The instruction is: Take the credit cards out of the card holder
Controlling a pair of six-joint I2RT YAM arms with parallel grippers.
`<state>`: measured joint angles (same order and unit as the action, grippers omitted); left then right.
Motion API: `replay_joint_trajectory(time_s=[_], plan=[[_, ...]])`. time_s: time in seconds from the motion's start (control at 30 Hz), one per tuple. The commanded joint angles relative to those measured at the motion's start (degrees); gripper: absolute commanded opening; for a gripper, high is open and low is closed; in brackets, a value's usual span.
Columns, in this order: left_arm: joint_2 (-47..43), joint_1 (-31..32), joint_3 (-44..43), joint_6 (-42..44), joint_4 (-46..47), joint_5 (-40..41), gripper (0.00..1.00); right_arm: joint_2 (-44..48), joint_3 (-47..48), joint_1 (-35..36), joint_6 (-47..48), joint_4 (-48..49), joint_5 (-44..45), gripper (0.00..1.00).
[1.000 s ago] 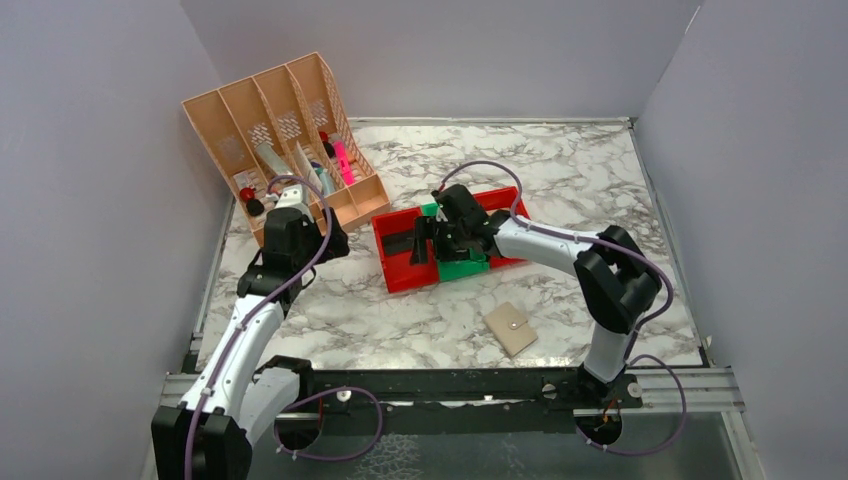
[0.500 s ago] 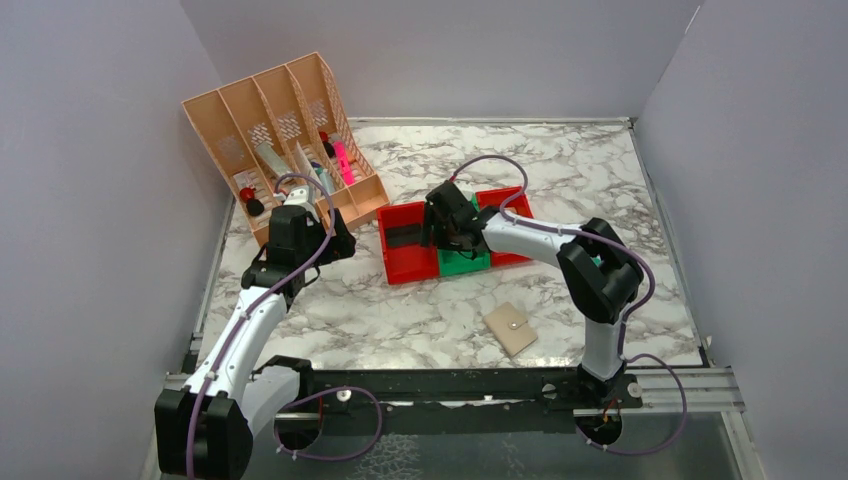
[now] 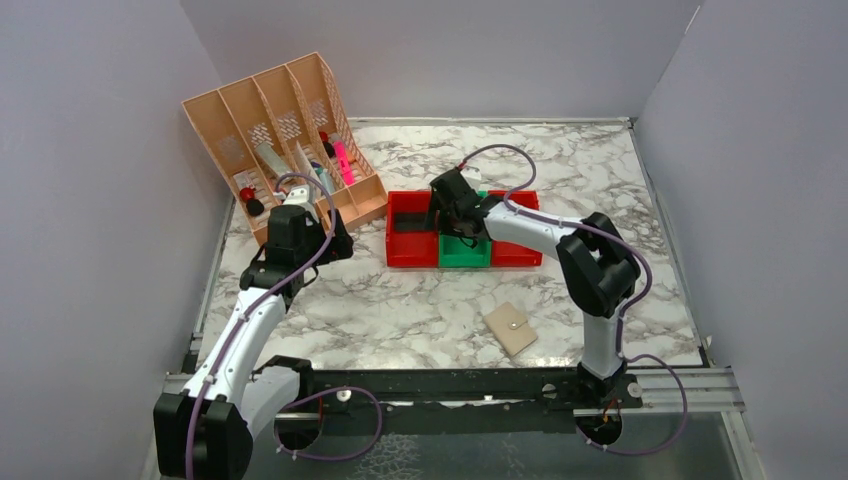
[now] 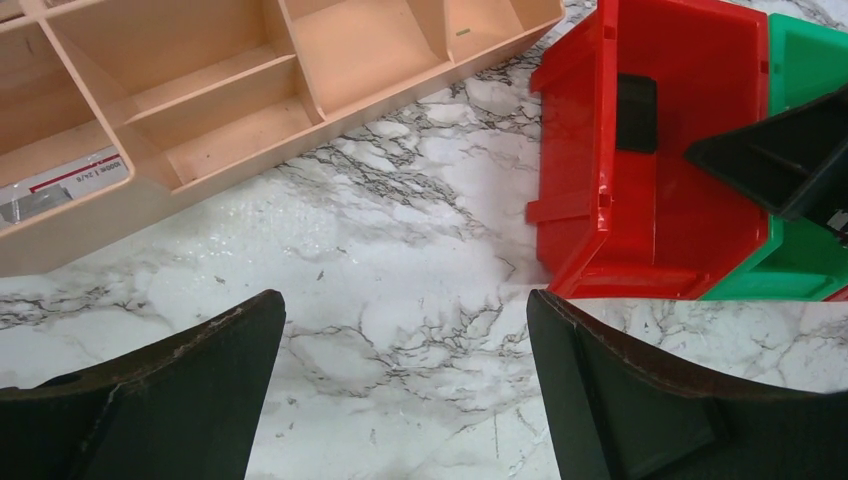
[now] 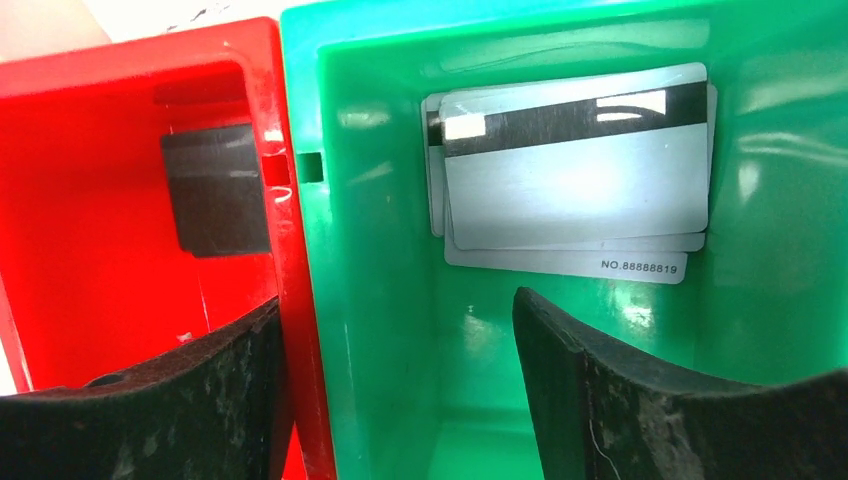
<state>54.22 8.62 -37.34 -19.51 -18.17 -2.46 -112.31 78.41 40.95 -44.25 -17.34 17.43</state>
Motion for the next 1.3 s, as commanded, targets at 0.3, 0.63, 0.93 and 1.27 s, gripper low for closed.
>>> replay_joint_trajectory(time_s=[0.3, 0.63, 0.93, 1.27], plan=[[-1.0, -0.4, -2.0, 0.7, 0.2, -1.4, 0.96, 23.4, -12.4, -0.5, 13.2, -3.1, -2.7, 0.89], [9.2, 0.5, 0.3, -8.8, 15.3, -16.9, 0.96, 38.7, -28.1, -12.9, 8.8, -8.3, 3.8, 0.97], [24.3, 6.8, -6.5, -7.5, 20.4, -19.7, 0.96, 34.9, -23.9, -25.3, 14.7, -5.7, -11.9, 0.97], [28.6, 11.4, -7.0, -7.0, 22.5, -21.4, 0.89, 24.2, -17.8, -27.1, 17.9, -3.9, -21.8, 0.97]])
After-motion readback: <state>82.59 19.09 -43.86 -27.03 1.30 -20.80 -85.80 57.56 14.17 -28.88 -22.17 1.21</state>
